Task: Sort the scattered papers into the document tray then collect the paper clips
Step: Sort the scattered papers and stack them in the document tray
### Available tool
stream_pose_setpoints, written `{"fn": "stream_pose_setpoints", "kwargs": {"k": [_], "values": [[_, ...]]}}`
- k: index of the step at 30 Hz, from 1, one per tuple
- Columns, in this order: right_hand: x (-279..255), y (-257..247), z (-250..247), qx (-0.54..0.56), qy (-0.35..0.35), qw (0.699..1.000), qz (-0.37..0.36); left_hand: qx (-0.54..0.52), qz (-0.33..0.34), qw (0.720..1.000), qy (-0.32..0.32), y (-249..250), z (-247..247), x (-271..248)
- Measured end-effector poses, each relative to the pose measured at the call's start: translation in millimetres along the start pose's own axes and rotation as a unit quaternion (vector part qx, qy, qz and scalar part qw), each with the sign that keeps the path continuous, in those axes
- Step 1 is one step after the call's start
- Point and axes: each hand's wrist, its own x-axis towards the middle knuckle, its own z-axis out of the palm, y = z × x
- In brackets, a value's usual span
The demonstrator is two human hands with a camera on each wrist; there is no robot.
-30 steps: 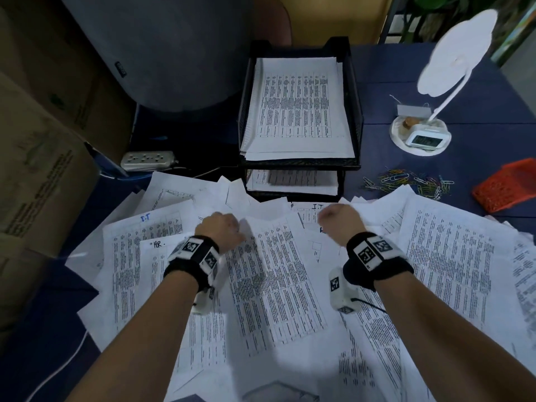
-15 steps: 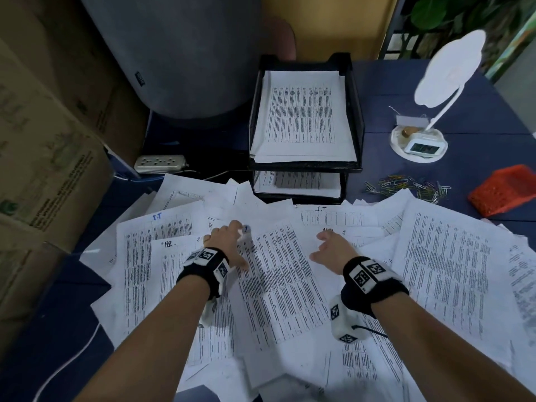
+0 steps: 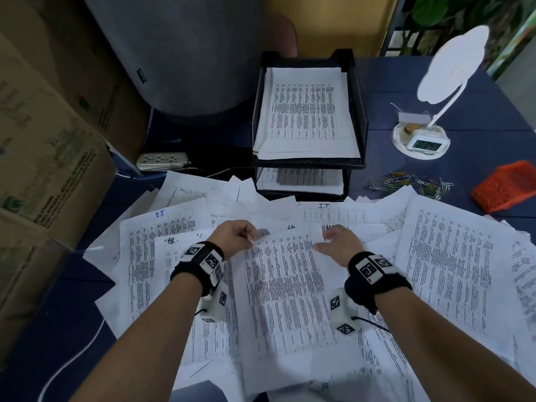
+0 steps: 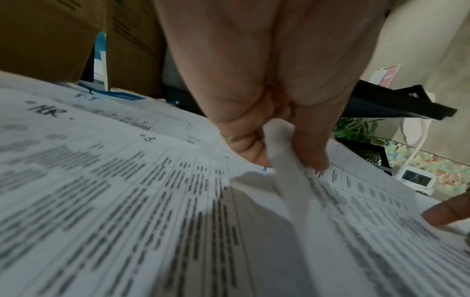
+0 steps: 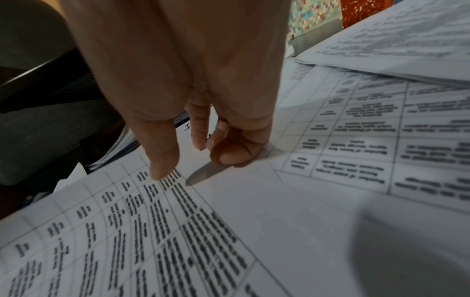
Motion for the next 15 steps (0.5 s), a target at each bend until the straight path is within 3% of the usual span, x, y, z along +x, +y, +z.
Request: {"fn": "stream_pose_setpoints", "kwargs": {"k": [4, 8, 11, 15], "values": [[1.1, 3.3, -5.5, 0.118, 0.037, 0.992, -0.004, -0.034, 0.015, 0.999, -0.004, 10.2, -5.6, 1.6], [4.2, 6.2, -13.1, 0.044, 0.023, 0.999, 0.008, -0.066, 0.014, 0.997, 0.048, 18.6, -2.4, 14.5], [3.6, 11.7, -19.1, -0.066, 0.038, 0.996, 0.041, 0.035, -0.051, 0.991, 0.120, 19.2, 2.9, 30.6], [2.6, 24.9, -23.2, -0.100, 0.014, 0.993, 0.057, 0.203, -0.049, 0.977, 0.035, 18.3, 11.6, 43.5]]}}
